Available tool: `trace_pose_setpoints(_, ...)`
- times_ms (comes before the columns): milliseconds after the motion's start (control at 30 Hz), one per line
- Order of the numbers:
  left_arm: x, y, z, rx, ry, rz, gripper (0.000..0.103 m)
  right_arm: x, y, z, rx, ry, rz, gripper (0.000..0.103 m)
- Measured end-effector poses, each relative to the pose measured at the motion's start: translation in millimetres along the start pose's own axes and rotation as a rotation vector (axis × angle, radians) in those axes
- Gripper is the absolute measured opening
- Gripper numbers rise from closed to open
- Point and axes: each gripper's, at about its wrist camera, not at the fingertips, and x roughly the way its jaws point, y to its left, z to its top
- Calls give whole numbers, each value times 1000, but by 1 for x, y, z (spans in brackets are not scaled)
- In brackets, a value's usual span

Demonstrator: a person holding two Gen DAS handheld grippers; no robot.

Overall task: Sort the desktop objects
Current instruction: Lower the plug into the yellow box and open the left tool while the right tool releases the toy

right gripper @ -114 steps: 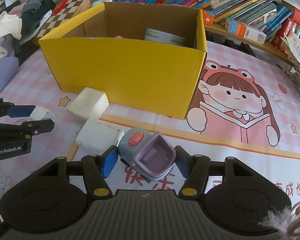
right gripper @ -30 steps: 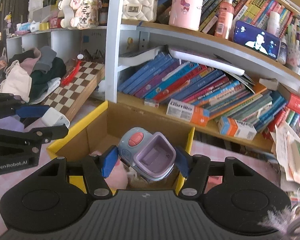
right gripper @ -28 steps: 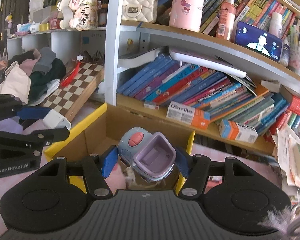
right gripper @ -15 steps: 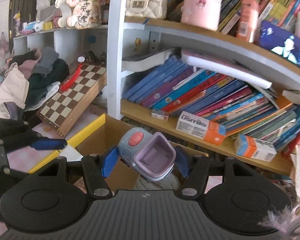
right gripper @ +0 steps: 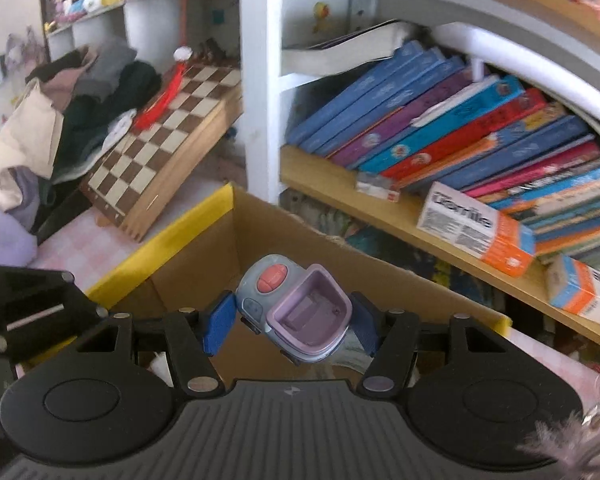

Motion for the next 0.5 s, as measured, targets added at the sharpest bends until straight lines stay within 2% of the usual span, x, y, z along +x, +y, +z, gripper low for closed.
trace_pose_setpoints(267, 12, 2, -2, -9, 49, 4, 44, 37, 6, -3, -12, 104, 47, 59)
trace_pose_setpoints(500, 17, 2, -4, -19, 62, 5, 44, 46, 2, -4, 26, 158, 84, 60)
